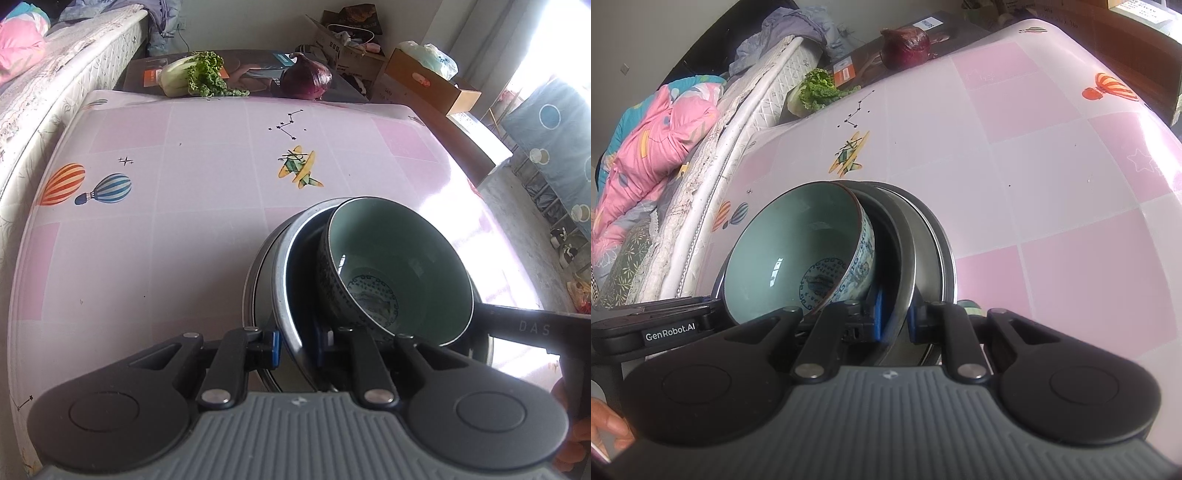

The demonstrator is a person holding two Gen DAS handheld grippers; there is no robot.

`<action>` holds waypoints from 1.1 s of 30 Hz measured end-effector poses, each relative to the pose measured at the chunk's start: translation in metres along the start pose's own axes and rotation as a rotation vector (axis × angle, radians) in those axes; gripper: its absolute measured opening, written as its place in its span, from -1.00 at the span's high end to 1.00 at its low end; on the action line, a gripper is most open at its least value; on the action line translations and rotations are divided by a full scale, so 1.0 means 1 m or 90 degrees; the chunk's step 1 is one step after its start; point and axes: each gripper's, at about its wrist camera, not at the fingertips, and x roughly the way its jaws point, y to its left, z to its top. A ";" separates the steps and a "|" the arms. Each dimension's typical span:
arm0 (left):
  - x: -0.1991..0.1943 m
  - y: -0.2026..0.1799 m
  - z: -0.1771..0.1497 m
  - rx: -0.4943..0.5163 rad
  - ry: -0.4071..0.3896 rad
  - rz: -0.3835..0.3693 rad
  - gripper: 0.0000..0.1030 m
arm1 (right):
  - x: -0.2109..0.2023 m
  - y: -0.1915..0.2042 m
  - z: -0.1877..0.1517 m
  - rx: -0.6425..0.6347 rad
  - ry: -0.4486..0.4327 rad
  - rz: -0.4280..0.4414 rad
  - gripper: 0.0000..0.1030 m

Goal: Organize plates and bowls
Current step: 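Lower the steel bowl onto the white plate with the right tool while the left tool lowers it, then open the right tool while the left tool opens, releasing the steel bowl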

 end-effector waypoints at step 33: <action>-0.084 -0.013 -0.034 0.071 -0.162 0.016 -0.34 | -0.052 0.009 -0.032 -0.037 -0.116 -0.055 -0.14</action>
